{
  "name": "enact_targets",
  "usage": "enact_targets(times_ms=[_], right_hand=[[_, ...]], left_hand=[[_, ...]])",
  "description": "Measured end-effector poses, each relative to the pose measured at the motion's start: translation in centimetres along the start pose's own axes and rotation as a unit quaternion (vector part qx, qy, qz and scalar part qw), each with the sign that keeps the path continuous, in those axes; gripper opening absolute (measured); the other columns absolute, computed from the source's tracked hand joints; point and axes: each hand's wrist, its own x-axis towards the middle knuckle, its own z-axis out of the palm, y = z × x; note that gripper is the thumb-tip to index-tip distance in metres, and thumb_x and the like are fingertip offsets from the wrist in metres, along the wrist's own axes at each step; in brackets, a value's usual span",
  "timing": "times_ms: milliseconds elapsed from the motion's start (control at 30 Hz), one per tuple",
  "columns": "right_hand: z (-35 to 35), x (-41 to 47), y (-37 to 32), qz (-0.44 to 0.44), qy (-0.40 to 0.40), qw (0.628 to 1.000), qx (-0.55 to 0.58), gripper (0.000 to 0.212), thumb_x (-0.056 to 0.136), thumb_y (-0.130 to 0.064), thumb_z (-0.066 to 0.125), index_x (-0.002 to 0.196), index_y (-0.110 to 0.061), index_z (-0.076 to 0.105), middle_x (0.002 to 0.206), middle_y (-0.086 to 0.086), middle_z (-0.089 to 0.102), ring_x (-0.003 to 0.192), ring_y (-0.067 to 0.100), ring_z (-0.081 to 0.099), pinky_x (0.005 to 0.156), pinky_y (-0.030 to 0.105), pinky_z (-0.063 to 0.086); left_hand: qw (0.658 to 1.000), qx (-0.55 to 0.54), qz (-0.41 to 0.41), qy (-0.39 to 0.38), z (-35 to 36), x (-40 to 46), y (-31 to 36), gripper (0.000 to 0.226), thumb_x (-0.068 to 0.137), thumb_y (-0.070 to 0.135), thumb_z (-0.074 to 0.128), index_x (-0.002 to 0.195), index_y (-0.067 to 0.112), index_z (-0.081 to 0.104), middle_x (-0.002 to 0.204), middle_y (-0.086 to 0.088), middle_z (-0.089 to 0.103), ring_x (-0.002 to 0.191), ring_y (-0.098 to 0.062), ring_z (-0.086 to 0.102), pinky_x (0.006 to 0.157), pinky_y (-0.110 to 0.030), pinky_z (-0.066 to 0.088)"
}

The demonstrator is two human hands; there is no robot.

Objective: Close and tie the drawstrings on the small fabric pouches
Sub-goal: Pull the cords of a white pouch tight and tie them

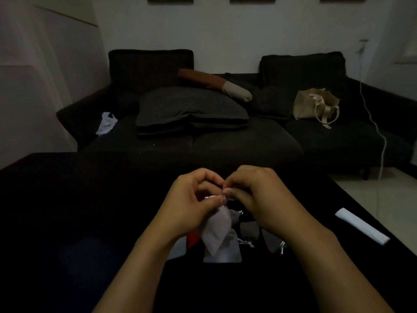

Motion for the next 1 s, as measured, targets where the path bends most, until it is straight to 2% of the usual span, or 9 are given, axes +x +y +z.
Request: enact_targets(times_ms=[167, 333, 433, 533, 633, 667, 767, 933, 1000], right_hand=[[-0.1, -0.5, 1.7, 0.054, 0.045, 0.982, 0.176, 0.009, 0.081, -0.012, 0.076, 0.085, -0.019, 0.079, 0.08, -0.005, 0.074, 0.078, 0.002, 0.07, 0.073, 0.018, 0.053], [0.0, -0.6, 1.7, 0.103, 0.043, 0.929, 0.353, 0.008, 0.079, -0.007, 0.075, 0.087, -0.007, 0.078, 0.082, 0.006, 0.077, 0.084, 0.016, 0.074, 0.078, 0.025, 0.058], [0.2, -0.5, 1.5, 0.125, 0.035, 0.902, 0.411, 0.007, 0.082, -0.005, 0.072, 0.086, -0.003, 0.076, 0.081, 0.012, 0.076, 0.078, 0.018, 0.073, 0.067, 0.021, 0.055], [0.5, -0.4, 1.4, 0.149, 0.046, 0.887, 0.435, 0.007, 0.084, -0.004, 0.07, 0.086, 0.001, 0.075, 0.079, 0.016, 0.075, 0.07, 0.019, 0.071, 0.059, 0.021, 0.052], [0.9, -0.3, 1.7, 0.176, 0.061, 0.87, 0.456, 0.011, 0.083, -0.009, 0.073, 0.087, 0.001, 0.075, 0.084, 0.023, 0.074, 0.083, 0.04, 0.071, 0.076, 0.044, 0.056], [1.0, -0.3, 1.7, 0.184, 0.065, 0.864, 0.464, 0.012, 0.082, -0.011, 0.074, 0.087, 0.0, 0.075, 0.085, 0.024, 0.074, 0.084, 0.041, 0.07, 0.079, 0.047, 0.054], [1.1, -0.3, 1.7, 0.202, 0.068, 0.854, 0.475, 0.013, 0.081, -0.012, 0.073, 0.088, -0.002, 0.076, 0.084, 0.015, 0.076, 0.082, 0.028, 0.073, 0.075, 0.035, 0.058], [1.5, -0.2, 1.6, 0.18, 0.07, 0.859, 0.473, 0.014, 0.089, -0.007, 0.065, 0.095, 0.002, 0.073, 0.09, 0.016, 0.076, 0.091, 0.028, 0.073, 0.083, 0.036, 0.059], [1.5, -0.2, 1.6, 0.172, 0.061, 0.866, 0.465, 0.014, 0.09, -0.008, 0.065, 0.096, 0.001, 0.074, 0.092, 0.014, 0.076, 0.093, 0.026, 0.073, 0.085, 0.036, 0.059]], left_hand=[[0.994, -0.107, -0.004, -0.028, -0.3, -0.1, -0.1, 0.026, 0.081, -0.002, 0.072, 0.1, 0.013, 0.064, 0.08, -0.011, 0.075, 0.068, -0.012, 0.069, 0.062, -0.021, 0.051], [0.985, -0.168, 0.021, 0.011, 0.2, -0.2, 0.0, 0.022, 0.08, 0.0, 0.072, 0.097, 0.011, 0.065, 0.08, -0.009, 0.075, 0.074, -0.018, 0.07, 0.065, -0.023, 0.055], [0.983, -0.172, 0.037, 0.056, 0.8, -0.1, 0.1, 0.025, 0.082, -0.002, 0.07, 0.103, 0.01, 0.067, 0.078, -0.006, 0.075, 0.073, -0.013, 0.071, 0.067, -0.02, 0.054], [0.981, -0.157, 0.052, 0.098, 1.8, -0.1, 0.2, 0.025, 0.083, -0.001, 0.07, 0.101, 0.016, 0.072, 0.079, -0.001, 0.076, 0.075, -0.008, 0.072, 0.068, -0.017, 0.054], [0.98, -0.133, 0.072, 0.128, 2.6, 0.0, 0.3, 0.019, 0.085, 0.001, 0.068, 0.094, 0.016, 0.076, 0.086, 0.005, 0.078, 0.086, -0.007, 0.073, 0.073, -0.016, 0.054], [0.979, -0.129, 0.075, 0.135, 2.8, 0.0, 0.3, 0.018, 0.086, 0.001, 0.067, 0.094, 0.014, 0.076, 0.088, 0.005, 0.077, 0.088, -0.007, 0.073, 0.074, -0.016, 0.055], [0.978, -0.109, 0.057, 0.167, 3.5, 0.3, 0.1, 0.014, 0.091, 0.009, 0.065, 0.094, 0.017, 0.075, 0.09, 0.006, 0.076, 0.088, -0.006, 0.071, 0.077, -0.022, 0.057], [0.973, -0.123, 0.008, 0.195, 4.3, 0.7, -0.3, 0.011, 0.094, 0.022, 0.062, 0.093, 0.017, 0.073, 0.086, -0.001, 0.075, 0.084, -0.014, 0.073, 0.079, -0.038, 0.06], [0.973, -0.097, 0.007, 0.207, 4.2, 0.8, -0.3, 0.009, 0.093, 0.021, 0.064, 0.091, 0.018, 0.073, 0.084, 0.001, 0.075, 0.082, -0.01, 0.072, 0.076, -0.034, 0.06]])
